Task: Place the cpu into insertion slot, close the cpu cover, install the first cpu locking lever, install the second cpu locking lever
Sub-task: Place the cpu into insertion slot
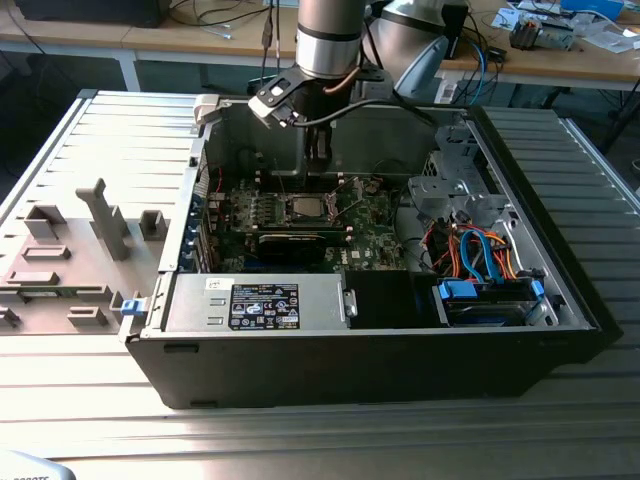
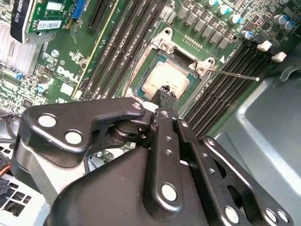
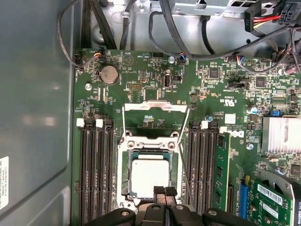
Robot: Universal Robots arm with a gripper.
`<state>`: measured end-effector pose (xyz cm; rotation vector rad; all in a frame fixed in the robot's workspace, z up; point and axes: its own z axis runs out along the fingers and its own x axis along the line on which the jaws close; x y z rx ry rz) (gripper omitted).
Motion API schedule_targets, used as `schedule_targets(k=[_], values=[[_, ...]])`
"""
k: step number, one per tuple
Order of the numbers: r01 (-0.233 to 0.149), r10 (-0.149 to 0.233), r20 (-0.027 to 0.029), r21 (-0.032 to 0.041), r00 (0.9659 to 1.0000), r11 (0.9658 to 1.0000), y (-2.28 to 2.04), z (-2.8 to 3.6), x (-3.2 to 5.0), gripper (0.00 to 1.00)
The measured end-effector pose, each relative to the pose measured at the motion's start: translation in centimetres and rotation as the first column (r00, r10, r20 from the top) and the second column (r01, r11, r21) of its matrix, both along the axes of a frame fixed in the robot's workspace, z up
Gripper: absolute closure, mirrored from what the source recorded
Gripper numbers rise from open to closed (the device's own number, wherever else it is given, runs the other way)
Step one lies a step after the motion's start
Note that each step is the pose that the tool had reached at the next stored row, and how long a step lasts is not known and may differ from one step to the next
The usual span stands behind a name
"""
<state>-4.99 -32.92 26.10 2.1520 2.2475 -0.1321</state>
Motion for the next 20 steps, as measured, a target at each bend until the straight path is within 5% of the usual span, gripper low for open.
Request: schedule_targets(k=[20], values=[[0.000, 0.000, 0.0003, 0.0022, 1.0000, 1.0000, 0.00, 2.03, 0.00, 0.89]])
